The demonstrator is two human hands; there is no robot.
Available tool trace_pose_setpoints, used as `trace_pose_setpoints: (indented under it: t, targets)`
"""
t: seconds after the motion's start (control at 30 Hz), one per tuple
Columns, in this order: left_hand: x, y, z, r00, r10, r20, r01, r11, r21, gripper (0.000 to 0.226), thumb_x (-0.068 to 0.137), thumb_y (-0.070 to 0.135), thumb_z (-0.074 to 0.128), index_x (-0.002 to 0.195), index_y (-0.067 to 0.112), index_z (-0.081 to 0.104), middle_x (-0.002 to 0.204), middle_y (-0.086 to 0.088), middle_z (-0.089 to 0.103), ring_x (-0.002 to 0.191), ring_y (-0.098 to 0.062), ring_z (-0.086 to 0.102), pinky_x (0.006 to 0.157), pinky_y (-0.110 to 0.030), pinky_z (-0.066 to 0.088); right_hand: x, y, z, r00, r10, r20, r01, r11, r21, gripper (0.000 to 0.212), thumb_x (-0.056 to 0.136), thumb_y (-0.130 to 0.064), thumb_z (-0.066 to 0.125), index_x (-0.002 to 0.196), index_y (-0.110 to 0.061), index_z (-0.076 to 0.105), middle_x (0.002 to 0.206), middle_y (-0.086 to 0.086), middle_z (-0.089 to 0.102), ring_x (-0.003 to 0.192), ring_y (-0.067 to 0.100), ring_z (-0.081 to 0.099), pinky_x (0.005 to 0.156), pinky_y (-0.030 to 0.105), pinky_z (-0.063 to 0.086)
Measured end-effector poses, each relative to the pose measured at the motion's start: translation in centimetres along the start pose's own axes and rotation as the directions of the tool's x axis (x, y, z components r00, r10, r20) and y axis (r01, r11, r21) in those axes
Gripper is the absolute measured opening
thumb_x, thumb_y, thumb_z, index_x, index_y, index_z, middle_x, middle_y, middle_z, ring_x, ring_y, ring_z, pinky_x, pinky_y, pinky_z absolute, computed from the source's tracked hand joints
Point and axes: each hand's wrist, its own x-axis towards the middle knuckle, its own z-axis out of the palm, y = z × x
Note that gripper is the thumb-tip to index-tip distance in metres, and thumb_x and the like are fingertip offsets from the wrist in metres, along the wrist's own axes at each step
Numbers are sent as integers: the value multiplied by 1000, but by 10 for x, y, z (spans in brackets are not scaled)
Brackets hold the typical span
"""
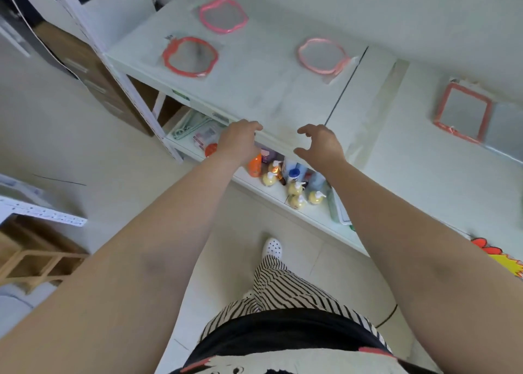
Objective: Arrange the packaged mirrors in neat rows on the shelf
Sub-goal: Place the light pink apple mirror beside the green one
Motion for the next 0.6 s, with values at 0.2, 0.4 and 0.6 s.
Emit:
trace_pose_setpoints:
  t: [0.2,0.4,0.6]
  targets:
    - [63,-28,-27,1000,-31,2,31,999,30,55,83,12,61,137,19,48,134,-10,53,124,-29,50,103,-37,43,77,-31,5,998,-58,0,58,998,25,47,84,-25,67,129,-23,55,125,6,54,115,23,54,90,36,49]
    - [120,-41,-50,1000,-29,4,29,999,42,56,84,12,60,138,20,46,134,-9,52,125,-29,47,101,-36,40,141,-47,-5,999,-50,13,49,998,28,47,84,-25,67,129,-21,55,124,7,54,118,24,51,90,37,49]
    - [178,-40,-60,998,45,35,-47,997,65,55,85,15,61,138,20,46,135,-8,51,126,-29,47,103,-36,40,180,-53,-11,1000,6,-5,-6,1000,26,48,84,-25,67,130,-21,54,124,7,54,121,24,49,91,37,48]
